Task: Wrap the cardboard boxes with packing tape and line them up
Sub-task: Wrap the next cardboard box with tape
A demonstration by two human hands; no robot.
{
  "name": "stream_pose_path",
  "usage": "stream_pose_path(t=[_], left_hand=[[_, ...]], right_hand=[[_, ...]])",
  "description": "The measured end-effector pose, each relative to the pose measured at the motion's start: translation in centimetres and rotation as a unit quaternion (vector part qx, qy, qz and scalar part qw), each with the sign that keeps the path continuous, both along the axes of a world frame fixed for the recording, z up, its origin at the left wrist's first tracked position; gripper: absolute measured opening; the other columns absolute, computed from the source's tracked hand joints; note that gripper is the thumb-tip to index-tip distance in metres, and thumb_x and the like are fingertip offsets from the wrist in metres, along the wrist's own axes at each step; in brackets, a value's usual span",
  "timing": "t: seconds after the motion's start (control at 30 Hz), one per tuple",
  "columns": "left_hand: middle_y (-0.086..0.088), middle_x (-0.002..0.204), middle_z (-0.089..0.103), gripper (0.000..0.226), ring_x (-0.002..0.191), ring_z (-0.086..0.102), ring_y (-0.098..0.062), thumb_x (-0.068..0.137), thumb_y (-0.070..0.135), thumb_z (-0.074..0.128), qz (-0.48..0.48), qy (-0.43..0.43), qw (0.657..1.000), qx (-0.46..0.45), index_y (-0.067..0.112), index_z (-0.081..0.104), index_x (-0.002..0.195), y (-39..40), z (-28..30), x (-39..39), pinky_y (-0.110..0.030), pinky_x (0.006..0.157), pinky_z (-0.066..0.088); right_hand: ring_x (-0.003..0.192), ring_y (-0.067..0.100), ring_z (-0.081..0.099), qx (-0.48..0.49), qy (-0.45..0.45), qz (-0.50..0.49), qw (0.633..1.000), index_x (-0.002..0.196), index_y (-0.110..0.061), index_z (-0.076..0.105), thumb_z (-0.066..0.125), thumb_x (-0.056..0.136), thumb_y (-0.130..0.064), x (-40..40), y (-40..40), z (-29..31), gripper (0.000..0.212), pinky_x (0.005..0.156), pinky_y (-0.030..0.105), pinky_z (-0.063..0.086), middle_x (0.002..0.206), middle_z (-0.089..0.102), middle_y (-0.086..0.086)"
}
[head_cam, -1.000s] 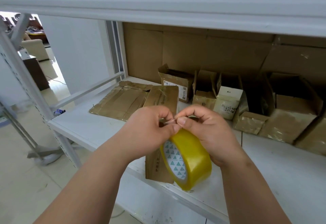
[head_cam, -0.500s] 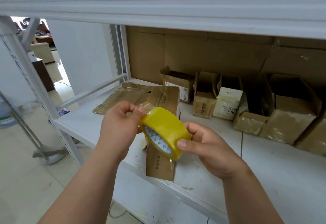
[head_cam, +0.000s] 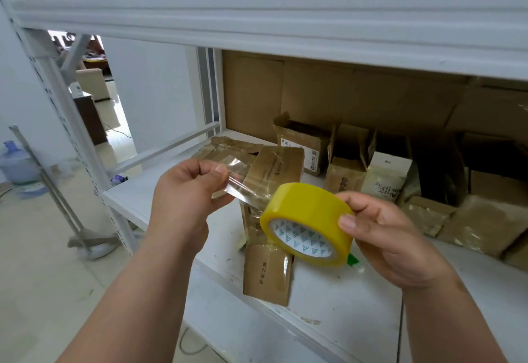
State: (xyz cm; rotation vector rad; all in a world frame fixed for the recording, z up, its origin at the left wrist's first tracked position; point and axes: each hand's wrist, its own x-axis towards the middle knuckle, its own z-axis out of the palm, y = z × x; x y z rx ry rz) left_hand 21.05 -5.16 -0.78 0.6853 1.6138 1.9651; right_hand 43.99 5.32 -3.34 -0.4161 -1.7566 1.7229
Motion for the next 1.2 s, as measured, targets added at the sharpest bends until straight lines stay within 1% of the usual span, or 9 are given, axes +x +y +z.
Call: stream_pose_path(t=[0.2, 0.3, 0.47, 0.57, 0.67, 0.8, 0.9, 0.97, 1.2], left_hand=[[-0.007, 0.073, 0.07, 0.013, 0.081, 0.071, -0.024, 0.094, 0.002, 0.06, 0.024, -0.027, 0.999, 0.023, 0.003, 0.062, 0.081, 1.0, 0.2, -0.4, -0.041, 0.077, 0.06], [-0.012, 0.079, 0.069, 0.014, 0.082, 0.071, -0.025, 0.093, 0.001, 0.061, 0.033, -0.038, 0.999, 0.012, 0.003, 0.063, 0.079, 1.4, -0.2, -0.8, -0.043, 0.079, 0.06], [-0.011, 0.072, 0.067, 0.017, 0.075, 0.07, -0.022, 0.093, -0.001, 0.06, 0.06, -0.063, 0.996, -0.001, 0.003, 0.06, 0.076, 2.2, -1.2, -1.7, -0.04, 0.074, 0.06], [-0.01, 0.074, 0.067, 0.016, 0.08, 0.071, -0.025, 0.092, 0.0, 0.062, 0.057, -0.066, 0.996, -0.019, 0.004, 0.058, 0.077, 2.5, -1.8, -2.2, -0.04, 0.075, 0.06], [-0.007, 0.067, 0.067, 0.021, 0.082, 0.073, -0.026, 0.089, 0.001, 0.066, 0.066, -0.05, 0.996, -0.043, 0.006, 0.059, 0.07, 3.0, -2.7, -2.3, -0.041, 0.076, 0.059], [-0.014, 0.073, 0.067, 0.014, 0.084, 0.074, -0.03, 0.085, 0.003, 0.068, 0.086, -0.048, 0.993, -0.06, 0.002, 0.064, 0.071, 3.4, -3.7, -2.4, -0.041, 0.076, 0.06], [-0.013, 0.074, 0.067, 0.008, 0.083, 0.073, -0.03, 0.085, 0.003, 0.067, 0.089, -0.064, 0.992, -0.06, -0.001, 0.065, 0.078, 3.6, -4.1, -2.4, -0.042, 0.078, 0.06], [-0.012, 0.074, 0.067, 0.006, 0.081, 0.073, -0.028, 0.086, 0.003, 0.067, 0.091, -0.069, 0.992, -0.06, -0.002, 0.065, 0.083, 3.6, -4.3, -2.6, -0.043, 0.078, 0.06], [-0.014, 0.076, 0.066, 0.01, 0.079, 0.072, -0.028, 0.085, 0.003, 0.066, 0.08, -0.087, 0.988, -0.103, -0.007, 0.065, 0.084, 3.9, -5.9, -2.6, -0.044, 0.079, 0.061]], right_hand=[[0.099, 0.027, 0.066, 0.035, -0.012, -0.041, 0.998, 0.108, -0.02, 0.073, 0.085, 0.055, -0.061, 0.4, 2.0, 1.3, 0.068, 0.08, 0.029, 0.054, 0.109, 0.07, 0.011], [0.097, 0.023, 0.068, 0.058, -0.034, -0.07, 0.995, 0.101, -0.025, 0.074, 0.085, 0.049, -0.066, 0.7, 2.9, 1.6, 0.067, 0.076, 0.028, 0.054, 0.107, 0.072, 0.007], [0.084, 0.012, 0.07, 0.11, -0.115, -0.11, 0.981, 0.088, -0.039, 0.075, 0.074, 0.064, -0.046, 1.6, 4.2, 2.7, 0.025, 0.066, 0.023, 0.054, 0.093, 0.073, -0.004], [0.088, 0.019, 0.07, 0.127, -0.134, -0.124, 0.975, 0.088, -0.037, 0.075, 0.078, 0.048, -0.072, 2.1, 5.1, 2.5, 0.053, 0.072, 0.032, 0.056, 0.094, 0.072, 0.001], [0.093, 0.03, 0.068, 0.113, -0.146, -0.135, 0.973, 0.084, -0.035, 0.075, 0.079, 0.054, -0.058, 1.7, 5.6, 2.1, 0.038, 0.077, 0.042, 0.053, 0.091, 0.071, 0.003], [0.089, 0.03, 0.067, 0.108, -0.16, -0.152, 0.969, 0.084, -0.032, 0.076, 0.076, 0.026, -0.083, 1.2, 6.4, 1.6, 0.077, 0.08, 0.046, 0.052, 0.087, 0.071, 0.003], [0.092, 0.036, 0.067, 0.107, -0.164, -0.162, 0.967, 0.082, -0.033, 0.076, 0.08, 0.047, -0.063, 0.5, 6.6, 1.6, 0.046, 0.084, 0.052, 0.053, 0.09, 0.07, 0.01], [0.093, 0.038, 0.067, 0.103, -0.171, -0.163, 0.966, 0.081, -0.033, 0.076, 0.071, 0.062, -0.044, 0.2, 6.6, 1.6, 0.022, 0.086, 0.054, 0.053, 0.091, 0.069, 0.012], [0.088, 0.03, 0.067, 0.106, -0.234, -0.161, 0.953, 0.079, -0.031, 0.073, 0.067, 0.062, -0.048, -0.4, 6.8, 0.2, 0.025, 0.079, 0.047, 0.052, 0.085, 0.07, 0.003]])
